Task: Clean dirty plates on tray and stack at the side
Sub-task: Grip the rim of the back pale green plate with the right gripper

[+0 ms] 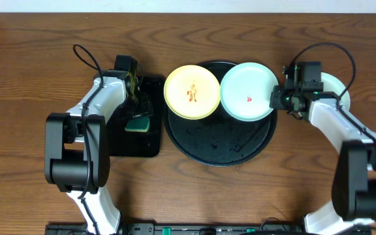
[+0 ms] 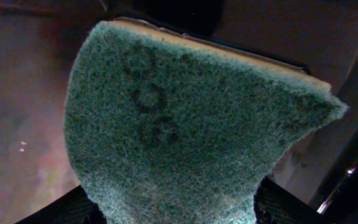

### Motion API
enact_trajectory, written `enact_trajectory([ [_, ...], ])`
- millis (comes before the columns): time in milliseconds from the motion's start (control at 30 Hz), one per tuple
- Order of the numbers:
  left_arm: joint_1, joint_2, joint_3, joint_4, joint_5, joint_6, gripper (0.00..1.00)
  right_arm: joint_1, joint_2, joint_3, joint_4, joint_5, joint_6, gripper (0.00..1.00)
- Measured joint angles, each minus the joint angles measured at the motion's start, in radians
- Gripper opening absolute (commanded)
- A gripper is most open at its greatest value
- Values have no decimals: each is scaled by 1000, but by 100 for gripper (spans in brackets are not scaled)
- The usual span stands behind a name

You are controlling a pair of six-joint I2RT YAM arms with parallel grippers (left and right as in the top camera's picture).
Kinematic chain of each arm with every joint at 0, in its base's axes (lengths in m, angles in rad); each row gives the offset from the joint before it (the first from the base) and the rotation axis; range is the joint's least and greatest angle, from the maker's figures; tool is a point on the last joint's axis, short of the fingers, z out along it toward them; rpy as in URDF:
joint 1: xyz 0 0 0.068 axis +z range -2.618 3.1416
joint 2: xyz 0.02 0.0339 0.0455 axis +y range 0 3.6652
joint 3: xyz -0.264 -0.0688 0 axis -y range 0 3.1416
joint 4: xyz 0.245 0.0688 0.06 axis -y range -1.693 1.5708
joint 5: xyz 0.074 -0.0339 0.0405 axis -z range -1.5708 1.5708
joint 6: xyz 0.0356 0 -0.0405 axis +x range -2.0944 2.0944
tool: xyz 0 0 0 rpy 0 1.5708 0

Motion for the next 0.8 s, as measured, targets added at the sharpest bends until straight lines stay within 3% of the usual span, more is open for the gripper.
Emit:
enact_trajectory([
  [233, 0, 0, 0, 0, 0, 0, 72, 0, -150, 2, -148, 7, -5, 1],
  [400, 0, 0, 0, 0, 0, 0, 72, 25, -136, 1, -312, 7, -4, 1],
  [567, 0, 0, 0, 0, 0, 0, 69, 67, -101, 0, -352, 7, -4, 1],
  [700, 0, 0, 0, -6, 0, -4, 50, 89, -68, 0, -351, 7, -3, 1],
  [767, 0, 0, 0, -10, 0, -3, 13, 93, -52, 0, -351, 7, -2, 1],
  [800, 0, 0, 0, -11, 0, -3, 8, 93, -47, 0, -351, 7, -1, 1],
])
